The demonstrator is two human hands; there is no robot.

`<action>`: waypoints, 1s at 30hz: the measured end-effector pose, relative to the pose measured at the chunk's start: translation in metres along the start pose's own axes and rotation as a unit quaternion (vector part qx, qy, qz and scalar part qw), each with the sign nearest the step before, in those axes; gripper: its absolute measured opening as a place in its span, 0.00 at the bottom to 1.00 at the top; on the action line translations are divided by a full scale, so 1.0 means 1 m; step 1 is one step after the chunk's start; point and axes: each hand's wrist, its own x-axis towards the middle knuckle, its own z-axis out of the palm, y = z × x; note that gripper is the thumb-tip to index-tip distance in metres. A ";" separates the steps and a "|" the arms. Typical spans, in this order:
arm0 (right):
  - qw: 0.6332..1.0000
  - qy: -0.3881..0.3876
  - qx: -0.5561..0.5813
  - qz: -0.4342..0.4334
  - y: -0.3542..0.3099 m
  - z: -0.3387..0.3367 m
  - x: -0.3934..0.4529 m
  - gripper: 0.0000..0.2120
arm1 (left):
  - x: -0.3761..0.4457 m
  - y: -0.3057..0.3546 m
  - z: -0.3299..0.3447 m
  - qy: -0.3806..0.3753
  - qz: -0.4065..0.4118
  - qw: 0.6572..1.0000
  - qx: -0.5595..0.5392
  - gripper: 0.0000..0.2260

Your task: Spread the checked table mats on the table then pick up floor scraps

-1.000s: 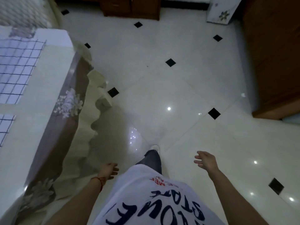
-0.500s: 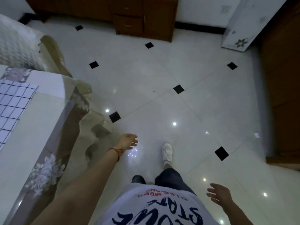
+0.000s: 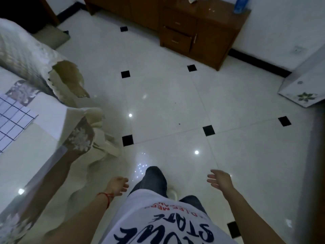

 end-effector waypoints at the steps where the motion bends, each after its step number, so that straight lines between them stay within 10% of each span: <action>1: 1.000 -0.006 -0.008 -0.010 -0.021 0.006 0.009 0.15 | 0.006 0.008 0.000 0.004 -0.009 1.000 -0.012 0.09; 22: 0.994 -0.033 -0.104 -0.003 -0.361 0.101 0.185 0.04 | 0.156 0.421 -0.090 0.029 0.076 0.986 -0.145 0.09; 30: 0.969 -0.100 -0.216 -0.063 -0.536 0.168 0.257 0.14 | 0.200 0.475 -0.111 0.078 0.000 0.964 -0.256 0.06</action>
